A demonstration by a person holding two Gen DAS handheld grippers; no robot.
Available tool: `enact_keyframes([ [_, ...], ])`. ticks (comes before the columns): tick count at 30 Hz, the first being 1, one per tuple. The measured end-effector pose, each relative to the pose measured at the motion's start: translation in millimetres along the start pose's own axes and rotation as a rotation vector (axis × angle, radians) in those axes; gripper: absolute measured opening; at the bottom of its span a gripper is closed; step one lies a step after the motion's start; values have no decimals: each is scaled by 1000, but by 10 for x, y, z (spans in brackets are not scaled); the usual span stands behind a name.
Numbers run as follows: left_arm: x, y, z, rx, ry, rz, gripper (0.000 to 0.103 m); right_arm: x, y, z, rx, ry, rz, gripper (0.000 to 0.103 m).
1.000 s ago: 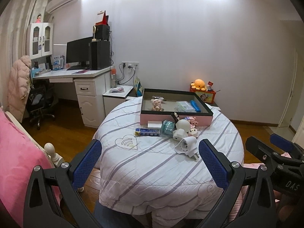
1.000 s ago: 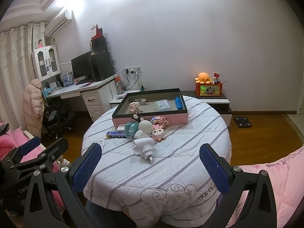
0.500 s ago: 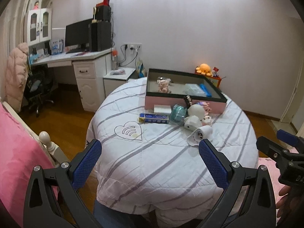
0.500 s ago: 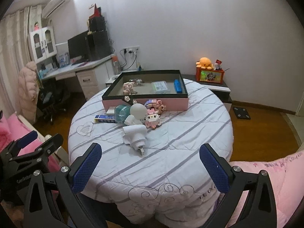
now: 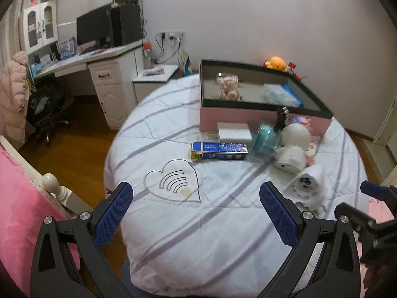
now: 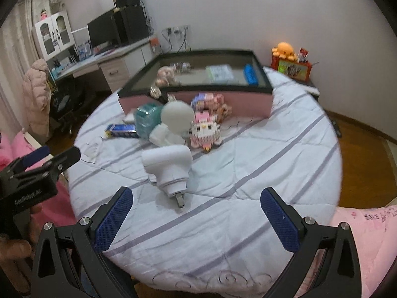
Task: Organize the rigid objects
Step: 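Approach the blue battery pack with the left tool while the right tool grasps the white plug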
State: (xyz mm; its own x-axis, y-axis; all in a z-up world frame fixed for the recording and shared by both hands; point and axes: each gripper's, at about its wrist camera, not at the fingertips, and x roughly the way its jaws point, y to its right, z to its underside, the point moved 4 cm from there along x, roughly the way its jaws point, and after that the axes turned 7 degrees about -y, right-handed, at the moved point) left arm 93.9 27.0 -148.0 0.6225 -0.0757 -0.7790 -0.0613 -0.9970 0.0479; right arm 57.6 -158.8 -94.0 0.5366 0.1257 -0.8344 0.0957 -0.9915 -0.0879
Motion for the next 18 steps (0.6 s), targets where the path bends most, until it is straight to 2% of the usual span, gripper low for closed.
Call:
enact_keyframes([
  [6, 398, 94, -74, 15, -65, 21, 103, 263, -25, -68, -28, -36, -10, 103],
  [13, 639, 149, -125, 18, -101, 14, 103, 492, -65, -153, -63, -61, -21, 103],
  [18, 744, 189, -168, 32, -116, 5, 103, 614, -70, -201, -65, -78, -40, 88],
])
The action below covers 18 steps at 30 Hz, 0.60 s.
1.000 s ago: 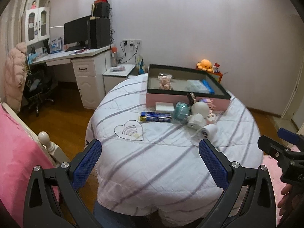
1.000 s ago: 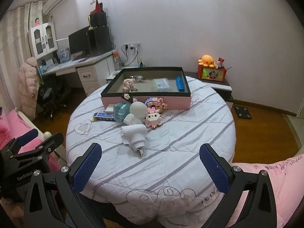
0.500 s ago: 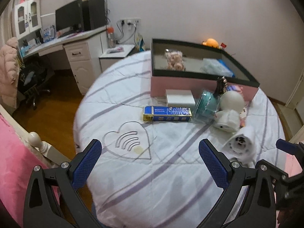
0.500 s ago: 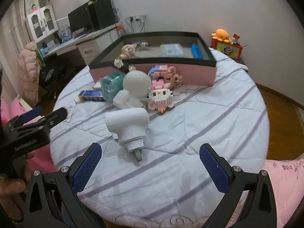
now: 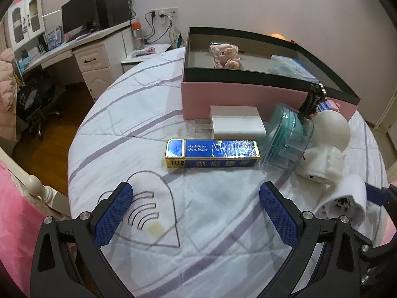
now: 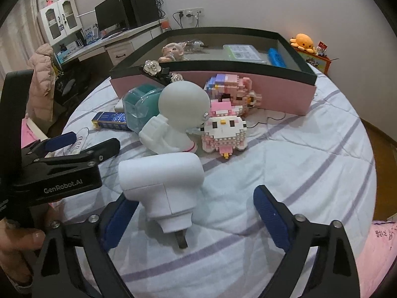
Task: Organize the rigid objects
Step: 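Approach the blue battery pack with the left tool while the right tool grasps the white plug, then grasp the blue battery pack with the left tool while the right tool lifts the white plug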
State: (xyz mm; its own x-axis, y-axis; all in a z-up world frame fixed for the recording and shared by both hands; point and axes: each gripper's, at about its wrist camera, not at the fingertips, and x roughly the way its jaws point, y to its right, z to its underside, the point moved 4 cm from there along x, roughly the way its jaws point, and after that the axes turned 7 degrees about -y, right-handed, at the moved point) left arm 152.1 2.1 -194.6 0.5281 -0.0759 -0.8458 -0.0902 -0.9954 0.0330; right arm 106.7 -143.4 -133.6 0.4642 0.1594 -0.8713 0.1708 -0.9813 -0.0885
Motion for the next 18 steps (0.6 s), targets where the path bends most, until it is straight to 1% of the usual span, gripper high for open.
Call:
enact_keyframes([
  [1, 16, 8, -18, 0, -1, 1, 103, 11, 0, 0, -4, -4, -3, 83],
  [2, 31, 14, -37, 0, -2, 3, 103, 30, -8, -6, -10, -7, -5, 75],
  [4, 63, 23, -86, -3, -9, 8, 103, 38, -22, -11, -17, -3, -7, 72],
  [5, 76, 27, -113, -3, -12, 7, 103, 42, -31, -17, -20, -2, -10, 68],
  [7, 104, 35, -163, -1, -20, -3, 103, 48, -41, -34, -28, -2, -15, 65],
  [9, 147, 44, -201, 3, -33, -17, 103, 55, -45, -49, -32, 1, -22, 57],
  [12, 196, 56, -244, 5, -48, -34, 103, 62, -66, -65, -41, 1, -32, 49],
  [16, 230, 46, -292, -15, -52, -27, 102, 66, -60, -81, -44, 1, -46, 47],
  [17, 225, 35, -295, -22, -49, -17, 100, 65, -55, -83, -43, 1, -47, 45],
  [18, 217, 29, -297, -26, -44, -11, 93, 63, -49, -82, -41, 2, -48, 45],
])
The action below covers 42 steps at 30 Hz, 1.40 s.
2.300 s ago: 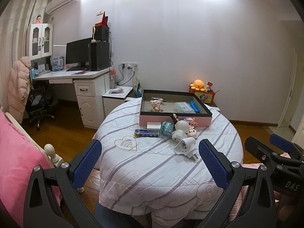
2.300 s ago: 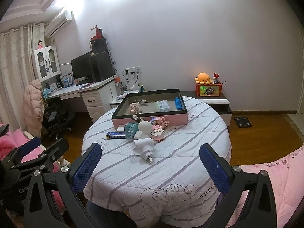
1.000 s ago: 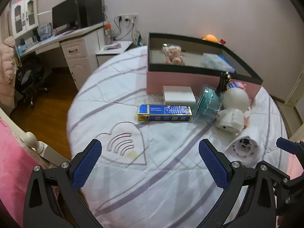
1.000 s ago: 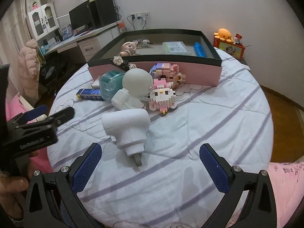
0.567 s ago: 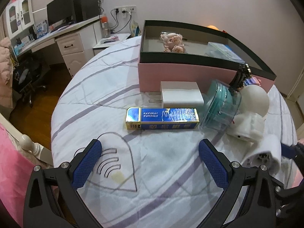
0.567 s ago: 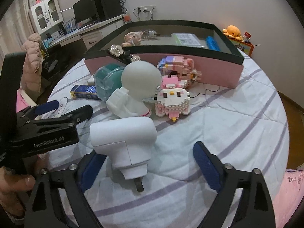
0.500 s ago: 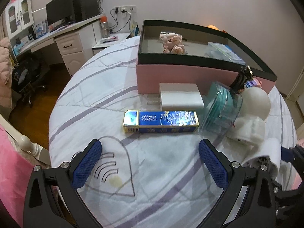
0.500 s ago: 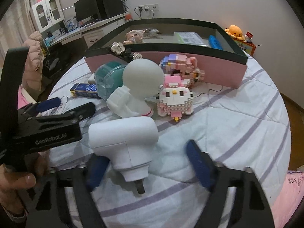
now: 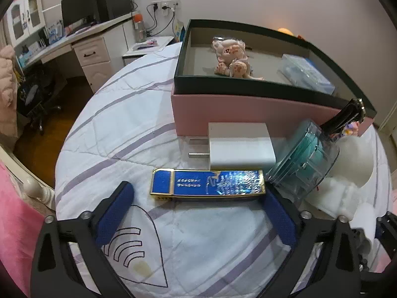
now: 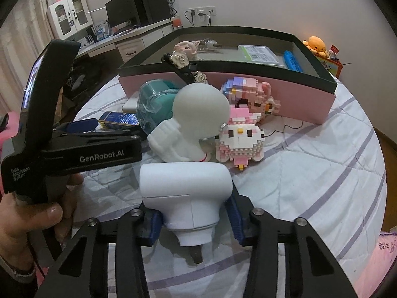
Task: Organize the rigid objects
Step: 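Grasp the blue battery pack with the left tool while the right tool lifts the white plug, then carry battery pack and plug into the pink tray and release both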
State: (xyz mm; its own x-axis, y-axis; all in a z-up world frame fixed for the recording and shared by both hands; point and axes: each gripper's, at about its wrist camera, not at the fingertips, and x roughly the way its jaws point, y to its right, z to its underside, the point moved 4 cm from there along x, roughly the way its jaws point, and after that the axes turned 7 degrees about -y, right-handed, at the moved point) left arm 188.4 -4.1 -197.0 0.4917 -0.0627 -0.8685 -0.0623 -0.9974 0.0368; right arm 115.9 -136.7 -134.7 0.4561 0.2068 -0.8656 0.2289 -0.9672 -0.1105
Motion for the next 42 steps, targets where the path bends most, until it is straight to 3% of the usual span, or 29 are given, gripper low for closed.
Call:
enact_keyframes([
  [1, -12, -10, 7, 1, 10, -1, 83, -3, 7, -1, 2, -1, -5, 45],
  [13, -187, -96, 118, -23, 39, 23, 83, -141, 104, 18, 35, 15, -28, 45],
  [20, -526, -142, 11, -20, 104, 28, 83, -372, 190, -88, 48, 62, -34, 45],
  [25, -821, -128, -236, -4, 178, 45, 83, -571, 262, -312, 40, 118, -20, 45],
  [32, -1069, -37, -771, 29, 280, 52, 83, -804, 368, -873, 7, 204, 25, 45],
  [42, -762, 202, -1528, 82, 282, 86, 83, -543, 501, -1743, -9, 220, 19, 45],
])
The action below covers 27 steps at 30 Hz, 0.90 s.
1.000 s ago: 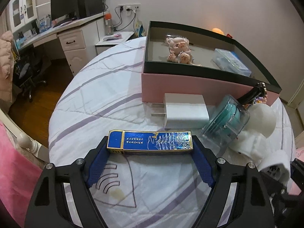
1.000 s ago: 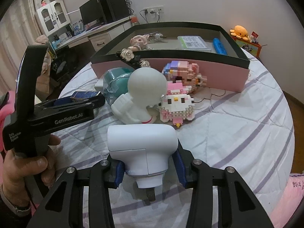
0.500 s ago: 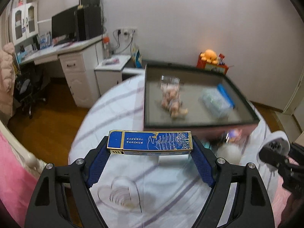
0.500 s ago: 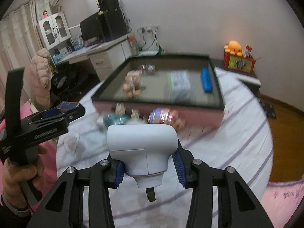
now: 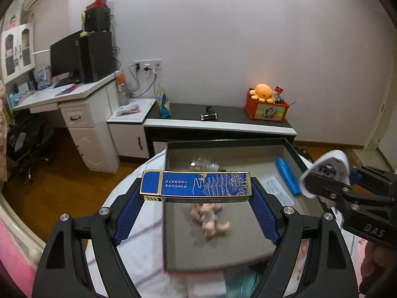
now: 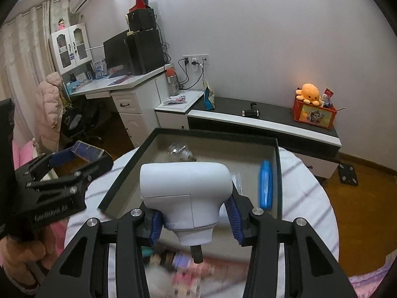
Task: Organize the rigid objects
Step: 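Carry battery pack and plug into the pink tray and release both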
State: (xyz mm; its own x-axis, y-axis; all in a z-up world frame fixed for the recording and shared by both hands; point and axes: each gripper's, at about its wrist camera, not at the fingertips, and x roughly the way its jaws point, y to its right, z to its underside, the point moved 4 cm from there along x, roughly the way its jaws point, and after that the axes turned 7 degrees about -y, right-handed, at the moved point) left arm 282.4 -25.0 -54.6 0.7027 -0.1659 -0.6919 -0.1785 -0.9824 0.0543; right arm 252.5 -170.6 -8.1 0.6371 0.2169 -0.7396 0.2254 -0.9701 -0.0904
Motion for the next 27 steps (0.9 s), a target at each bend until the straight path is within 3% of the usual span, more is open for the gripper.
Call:
enact_keyframes([
  [10, 969, 149, -288, 23, -150, 53, 83, 842, 464, -394, 66, -111, 42, 45],
  [18, 1327, 222, -266, 36, -244, 53, 84, 1252, 709, -402, 111, -195, 67, 45],
  [20, 1354, 213, -272, 31, -256, 38, 89, 1317, 728, -372, 112, -217, 69, 45],
  [22, 1342, 200, -267, 30, -254, 21, 102, 1337, 736, -352, 113, -227, 73, 46],
  [23, 1315, 202, -258, 33, -247, 19, 103, 1336, 741, -346, 117, -228, 71, 51],
  [26, 1198, 175, -254, 37, -224, 12, 103, 1268, 749, -364, 127, -208, 71, 83],
  [27, 1153, 157, -257, 33, -215, 8, 103, 1226, 746, -366, 125, -199, 80, 83],
])
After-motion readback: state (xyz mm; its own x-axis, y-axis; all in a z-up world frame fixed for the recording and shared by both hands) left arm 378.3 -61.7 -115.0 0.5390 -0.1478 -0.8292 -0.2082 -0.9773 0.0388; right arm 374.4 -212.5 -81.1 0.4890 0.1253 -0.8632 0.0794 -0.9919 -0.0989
